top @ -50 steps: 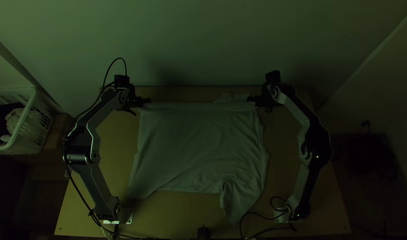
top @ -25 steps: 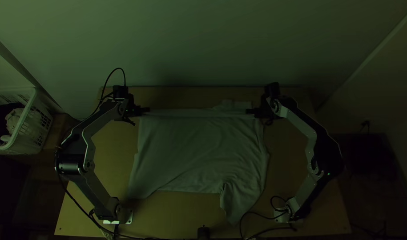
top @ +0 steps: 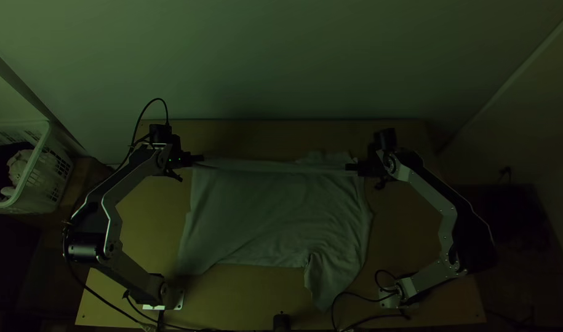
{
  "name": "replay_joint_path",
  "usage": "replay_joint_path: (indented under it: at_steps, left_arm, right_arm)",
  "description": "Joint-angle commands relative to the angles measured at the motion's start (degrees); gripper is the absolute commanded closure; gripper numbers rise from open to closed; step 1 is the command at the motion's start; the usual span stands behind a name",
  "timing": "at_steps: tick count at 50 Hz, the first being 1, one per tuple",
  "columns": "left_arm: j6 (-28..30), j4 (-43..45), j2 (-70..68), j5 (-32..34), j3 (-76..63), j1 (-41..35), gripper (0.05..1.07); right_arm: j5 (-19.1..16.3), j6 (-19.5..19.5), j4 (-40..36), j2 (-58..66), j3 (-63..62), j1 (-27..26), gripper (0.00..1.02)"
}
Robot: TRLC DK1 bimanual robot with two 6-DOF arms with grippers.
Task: Fold the t-shirt
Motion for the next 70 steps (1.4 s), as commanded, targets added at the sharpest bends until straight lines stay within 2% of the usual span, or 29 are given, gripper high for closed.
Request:
replay_joint_path:
  at_steps: [1,18,20,21,23,28,30,35,37,43,57,61,70]
  left_arm:
    - [1.19,0.28,-3.57,0.08,-4.07,0.23,1.05]
    - [2.33,4.06,-7.26,0.08,-14.00,1.11,1.05]
    - [2.07,4.33,-7.43,0.16,-14.71,1.11,1.02]
    - [1.80,4.33,-7.61,0.16,-15.06,1.11,0.97]
    - [1.63,4.24,-8.31,0.25,-16.03,1.11,0.78]
    - [1.36,2.04,-9.63,0.52,-17.17,-0.03,0.25]
    - [1.45,-0.42,-9.37,0.87,-16.38,-0.21,0.11]
    - [0.92,-3.06,-11.39,3.15,-15.67,0.23,0.10]
    - [0.84,-3.32,-13.24,5.53,-16.03,0.67,0.10]
    - [0.84,-4.11,-19.56,9.22,-17.17,1.20,0.10]
    - [4.62,-14.04,-28.97,10.89,-18.40,1.20,0.10]
    - [5.49,-16.77,-30.46,10.89,-18.57,1.37,0.10]
    - [6.20,-22.39,-34.33,10.89,-19.28,1.55,0.10]
  right_arm:
    - [0.34,0.25,0.54,-3.48,-4.20,0.05,1.00]
    - [0.34,0.43,3.44,-6.56,-11.49,0.67,1.00]
    - [0.34,0.43,3.53,-6.56,-11.93,0.58,0.97]
    - [0.34,0.43,3.44,-6.56,-12.11,0.58,0.92]
    - [0.43,1.13,3.44,-7.00,-12.72,0.58,0.79]
    - [0.43,3.41,3.35,-7.88,-13.86,-0.04,0.23]
    - [0.43,3.68,2.74,-8.32,-13.95,-0.48,0.12]
    - [0.52,3.59,2.03,-11.39,-14.30,-1.09,0.09]
    - [0.52,3.50,1.59,-13.15,-14.74,-1.27,0.05]
    - [0.43,3.77,-0.69,-18.16,-16.15,-1.79,0.05]
    - [0.43,6.75,-12.03,-29.24,-17.20,-0.21,0.05]
    - [0.43,8.78,-15.19,-32.14,-18.08,0.67,0.05]
    - [0.34,17.39,-21.96,-39.26,-22.13,6.47,0.05]
